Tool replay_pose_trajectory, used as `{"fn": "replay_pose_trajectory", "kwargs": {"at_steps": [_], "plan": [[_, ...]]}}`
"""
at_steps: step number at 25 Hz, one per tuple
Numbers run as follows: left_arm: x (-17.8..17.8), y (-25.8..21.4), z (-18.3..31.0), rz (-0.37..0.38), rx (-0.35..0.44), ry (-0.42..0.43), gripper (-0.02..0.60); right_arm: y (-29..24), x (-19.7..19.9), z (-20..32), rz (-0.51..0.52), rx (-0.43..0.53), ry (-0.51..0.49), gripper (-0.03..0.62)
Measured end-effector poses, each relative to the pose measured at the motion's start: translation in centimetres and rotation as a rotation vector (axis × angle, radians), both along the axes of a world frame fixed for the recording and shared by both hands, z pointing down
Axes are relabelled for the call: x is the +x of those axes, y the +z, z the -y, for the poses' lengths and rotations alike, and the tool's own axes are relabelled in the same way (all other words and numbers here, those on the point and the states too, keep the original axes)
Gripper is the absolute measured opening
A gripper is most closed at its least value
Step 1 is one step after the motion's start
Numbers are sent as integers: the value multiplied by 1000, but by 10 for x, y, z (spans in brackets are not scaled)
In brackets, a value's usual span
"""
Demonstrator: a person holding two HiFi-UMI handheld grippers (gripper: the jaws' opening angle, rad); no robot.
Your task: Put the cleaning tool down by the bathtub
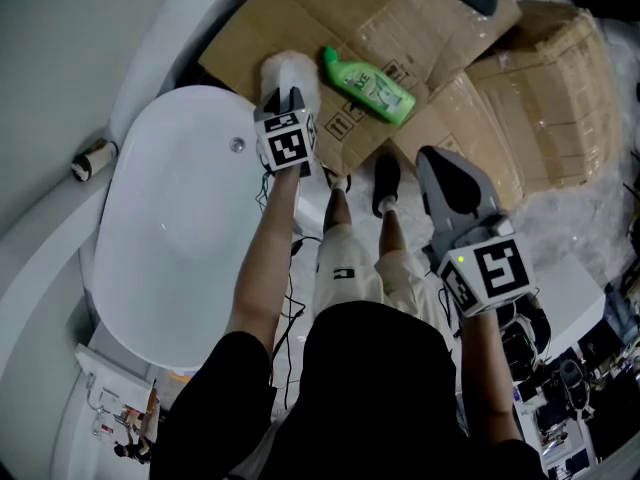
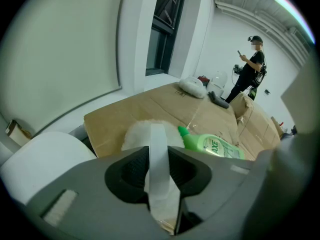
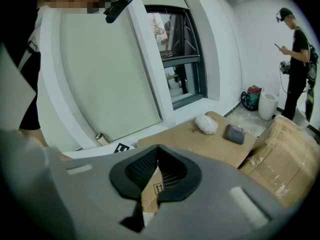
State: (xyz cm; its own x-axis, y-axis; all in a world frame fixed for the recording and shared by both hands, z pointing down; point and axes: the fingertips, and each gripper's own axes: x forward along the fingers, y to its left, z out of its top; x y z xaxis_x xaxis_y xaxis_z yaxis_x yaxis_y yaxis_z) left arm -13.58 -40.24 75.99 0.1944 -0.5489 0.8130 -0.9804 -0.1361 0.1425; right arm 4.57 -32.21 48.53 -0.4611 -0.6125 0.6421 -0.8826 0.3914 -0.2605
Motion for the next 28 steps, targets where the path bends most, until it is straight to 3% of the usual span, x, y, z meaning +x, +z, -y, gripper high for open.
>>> {"fn": "replay_pose_trajectory", "kwargs": {"at_steps": [3, 11, 18, 28], "plan": [[4, 1, -1, -2, -4, 16, 141, 1, 0, -1, 0, -1, 4, 8], [10, -1, -1, 0, -1, 67, 184, 0, -3, 1, 7, 0, 7, 8], [15, -2, -6, 21, -10, 135, 198, 0, -10, 2, 15, 1, 19, 8], [10, -17, -20, 6, 10, 165, 204, -3, -29, -6, 29, 8, -4, 8]]}}
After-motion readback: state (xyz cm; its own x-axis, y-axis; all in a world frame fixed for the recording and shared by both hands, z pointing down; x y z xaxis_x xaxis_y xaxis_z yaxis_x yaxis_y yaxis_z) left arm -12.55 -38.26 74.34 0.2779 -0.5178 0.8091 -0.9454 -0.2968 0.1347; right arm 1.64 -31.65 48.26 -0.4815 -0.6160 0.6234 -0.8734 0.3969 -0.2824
